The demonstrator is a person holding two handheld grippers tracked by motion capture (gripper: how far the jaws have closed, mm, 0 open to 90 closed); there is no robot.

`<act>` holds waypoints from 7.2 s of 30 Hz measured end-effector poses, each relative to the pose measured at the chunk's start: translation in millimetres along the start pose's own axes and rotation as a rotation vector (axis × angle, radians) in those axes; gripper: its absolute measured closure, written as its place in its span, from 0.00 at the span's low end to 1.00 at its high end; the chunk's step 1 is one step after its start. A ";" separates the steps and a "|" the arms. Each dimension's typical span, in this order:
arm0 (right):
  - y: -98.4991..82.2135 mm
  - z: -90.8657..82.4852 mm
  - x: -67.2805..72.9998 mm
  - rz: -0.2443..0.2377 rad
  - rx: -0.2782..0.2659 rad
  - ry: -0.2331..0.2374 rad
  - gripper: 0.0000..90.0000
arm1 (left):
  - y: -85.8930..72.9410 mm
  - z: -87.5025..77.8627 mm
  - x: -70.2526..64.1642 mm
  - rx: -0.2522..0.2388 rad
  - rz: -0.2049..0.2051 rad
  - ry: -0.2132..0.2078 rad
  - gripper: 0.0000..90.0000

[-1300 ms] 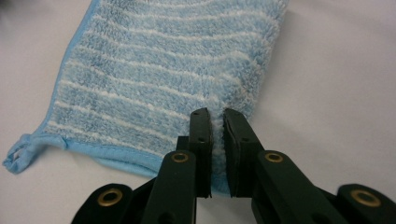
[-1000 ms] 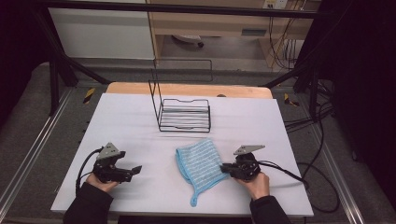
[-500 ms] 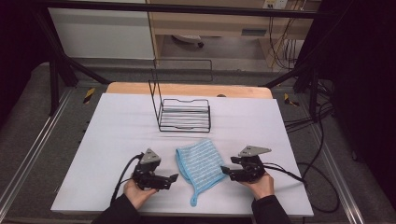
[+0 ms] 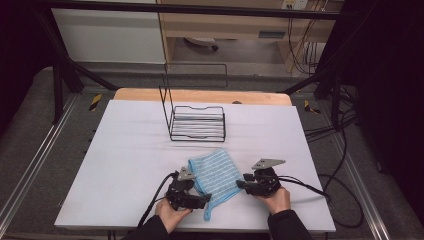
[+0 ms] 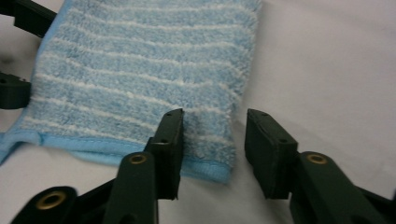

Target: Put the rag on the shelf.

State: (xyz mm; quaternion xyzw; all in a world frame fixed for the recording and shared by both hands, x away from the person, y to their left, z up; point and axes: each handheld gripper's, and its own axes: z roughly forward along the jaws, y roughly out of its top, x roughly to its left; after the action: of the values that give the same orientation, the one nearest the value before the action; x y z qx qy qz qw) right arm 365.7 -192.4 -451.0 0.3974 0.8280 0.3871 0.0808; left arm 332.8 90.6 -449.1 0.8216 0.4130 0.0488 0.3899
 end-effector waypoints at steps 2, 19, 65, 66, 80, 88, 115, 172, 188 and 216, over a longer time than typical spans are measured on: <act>-0.4 1.1 0.4 -0.002 0.007 0.025 0.72 | -1.4 1.7 -2.7 -0.015 -0.003 0.008 0.29; 3.4 -0.6 8.8 0.058 0.033 0.046 0.93 | -0.7 6.0 -6.0 -0.019 0.003 0.005 0.83; -9.5 -3.2 29.2 0.013 -0.001 -0.059 0.95 | -12.1 -20.6 -15.1 0.013 0.059 -0.055 0.64; -9.8 -3.7 29.6 0.015 0.002 -0.059 0.95 | -12.5 -21.0 -16.8 0.022 0.071 -0.038 0.64; -10.8 -4.4 31.4 0.021 0.005 -0.052 0.95 | -18.9 -19.1 -24.3 0.052 0.059 -0.014 0.64; -10.4 -4.7 31.9 0.028 0.000 -0.037 0.91 | -14.6 -7.9 -19.5 0.012 0.006 0.011 0.66; -5.2 -17.8 29.5 0.022 -0.121 -0.057 0.28 | -6.6 -4.4 -16.7 0.030 0.064 -0.030 0.96; 0.7 -18.3 24.0 0.000 -0.161 -0.072 0.02 | 61.8 -14.8 77.7 -0.060 -0.014 0.166 0.20; 1.5 -16.6 23.3 0.006 -0.138 -0.054 0.06 | 50.9 6.6 91.2 0.029 -0.088 0.108 0.63; 47.5 4.0 18.1 0.004 -0.154 -0.062 0.10 | 40.0 11.1 79.6 -0.022 -0.058 0.143 0.87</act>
State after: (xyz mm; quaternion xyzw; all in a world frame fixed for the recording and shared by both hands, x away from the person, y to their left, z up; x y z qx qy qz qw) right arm 383.5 -158.8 -417.1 0.4034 0.7922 0.4372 0.1362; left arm 414.9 126.9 -448.8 0.7994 0.4628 0.1004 0.3696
